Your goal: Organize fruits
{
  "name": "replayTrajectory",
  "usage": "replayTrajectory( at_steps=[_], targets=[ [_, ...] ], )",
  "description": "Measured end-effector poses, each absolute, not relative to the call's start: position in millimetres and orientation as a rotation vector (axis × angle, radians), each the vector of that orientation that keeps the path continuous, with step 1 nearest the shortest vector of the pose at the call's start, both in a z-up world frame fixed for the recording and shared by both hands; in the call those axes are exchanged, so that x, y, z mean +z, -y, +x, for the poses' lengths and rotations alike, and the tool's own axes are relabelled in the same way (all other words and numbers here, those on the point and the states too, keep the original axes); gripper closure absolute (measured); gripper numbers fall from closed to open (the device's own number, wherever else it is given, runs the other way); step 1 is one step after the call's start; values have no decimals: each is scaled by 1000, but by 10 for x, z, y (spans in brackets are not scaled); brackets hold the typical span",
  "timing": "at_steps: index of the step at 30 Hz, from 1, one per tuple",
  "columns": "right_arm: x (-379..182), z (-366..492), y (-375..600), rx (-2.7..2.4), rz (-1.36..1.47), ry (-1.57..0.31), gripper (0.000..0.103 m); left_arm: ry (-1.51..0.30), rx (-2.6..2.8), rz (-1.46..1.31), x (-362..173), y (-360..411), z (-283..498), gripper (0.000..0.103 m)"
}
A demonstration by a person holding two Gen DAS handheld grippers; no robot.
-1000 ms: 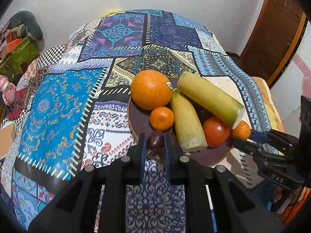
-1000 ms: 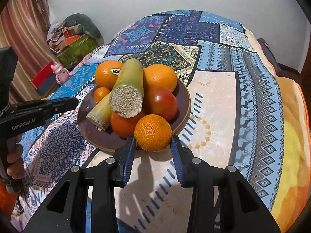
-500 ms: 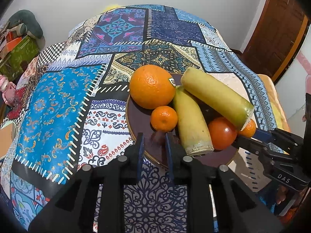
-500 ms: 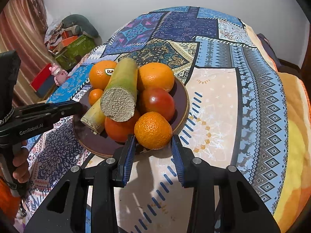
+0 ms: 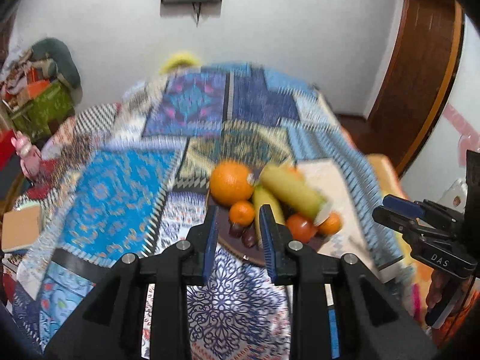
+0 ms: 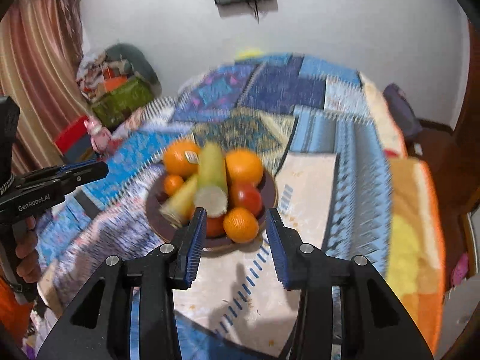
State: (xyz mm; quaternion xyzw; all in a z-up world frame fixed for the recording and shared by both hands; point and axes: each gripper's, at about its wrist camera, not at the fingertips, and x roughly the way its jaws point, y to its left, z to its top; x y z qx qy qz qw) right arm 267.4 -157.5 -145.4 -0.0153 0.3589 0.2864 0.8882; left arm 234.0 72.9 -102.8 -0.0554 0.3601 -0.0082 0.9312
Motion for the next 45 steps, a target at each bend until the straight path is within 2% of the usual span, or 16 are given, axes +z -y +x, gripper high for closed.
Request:
replayTrajectory(
  at_steps=[8,14,16,20,24,28,32,36,45],
  targets=[
    [-615,2065,1731,607,1,-518,66,-472,-20,-102,-121,-524,1544,76],
    [-201,1514,1778,624,6,-365,64,-331,-27,-102,272,-417,1008,75],
    [-114,1370,1792,629,18,-325,62,-294,-31,-108,345,-397,845,72],
    [-18,1181,1813,636,37,-273,57,-241,-32,-110,412,-373,584,52],
    [10,1061,1814,618,45,-238,36,-213,-20,-88,421,-329,431,37],
    [-3,978,1800,589,40,-221,20,-207,-21,-76,409,-325,353,27],
    [-7,915,1788,565,29,-211,12,-203,-15,-69,383,-310,284,13],
    [-11,838,1796,555,27,-205,1,-198,-5,-63,365,-290,237,9],
    [-28,776,1822,513,24,-192,0,-198,-1,-50,349,-206,200,3]
  ],
)
